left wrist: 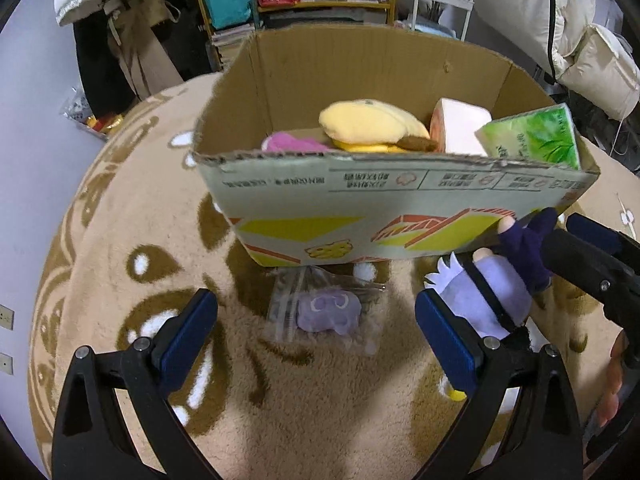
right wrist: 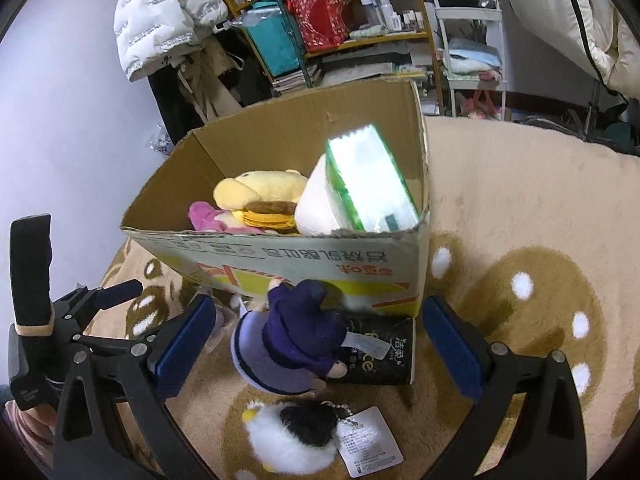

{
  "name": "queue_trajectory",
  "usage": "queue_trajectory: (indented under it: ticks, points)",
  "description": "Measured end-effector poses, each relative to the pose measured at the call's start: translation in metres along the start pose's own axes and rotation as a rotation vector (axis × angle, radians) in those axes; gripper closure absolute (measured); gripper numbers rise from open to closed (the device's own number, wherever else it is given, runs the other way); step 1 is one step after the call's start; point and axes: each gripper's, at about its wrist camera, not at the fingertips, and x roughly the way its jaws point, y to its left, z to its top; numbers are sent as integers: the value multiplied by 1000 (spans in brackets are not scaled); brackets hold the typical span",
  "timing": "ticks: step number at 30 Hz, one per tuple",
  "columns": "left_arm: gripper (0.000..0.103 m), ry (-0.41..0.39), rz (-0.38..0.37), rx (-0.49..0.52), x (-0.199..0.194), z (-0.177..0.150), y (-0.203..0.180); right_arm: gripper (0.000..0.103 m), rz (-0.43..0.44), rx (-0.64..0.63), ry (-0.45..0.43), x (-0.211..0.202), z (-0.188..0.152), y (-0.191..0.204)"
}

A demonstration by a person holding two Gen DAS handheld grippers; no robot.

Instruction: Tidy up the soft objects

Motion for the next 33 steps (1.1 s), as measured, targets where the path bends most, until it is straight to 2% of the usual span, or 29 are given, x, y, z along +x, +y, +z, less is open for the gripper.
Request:
queue_trajectory:
  ticks: [12,19,23,25,27,29,33]
  points:
    - [5,105,-28,-8,35,-2,4,0,-2,1,41,17,-3,2]
    - [5,140,-31,-24,55,-1,10,0,34,22,53,22,-6,4]
    - [5,141,-31,-24,62,0,14,13,31,4,77,26,-7,7]
    - [13,136,-45,-24,63,-1,12,23,33,-7,91,28,-9,8]
    - [17,137,-61,-32,63,-1,13,27,45,-12,94,28,-9,9]
    - [25,133,-76,-35,62,-2,14,41,55,-22,93,27,-9,10]
    - [27,125,-77,-32,58,-3,15,51,59,-61,78,22,-9,18]
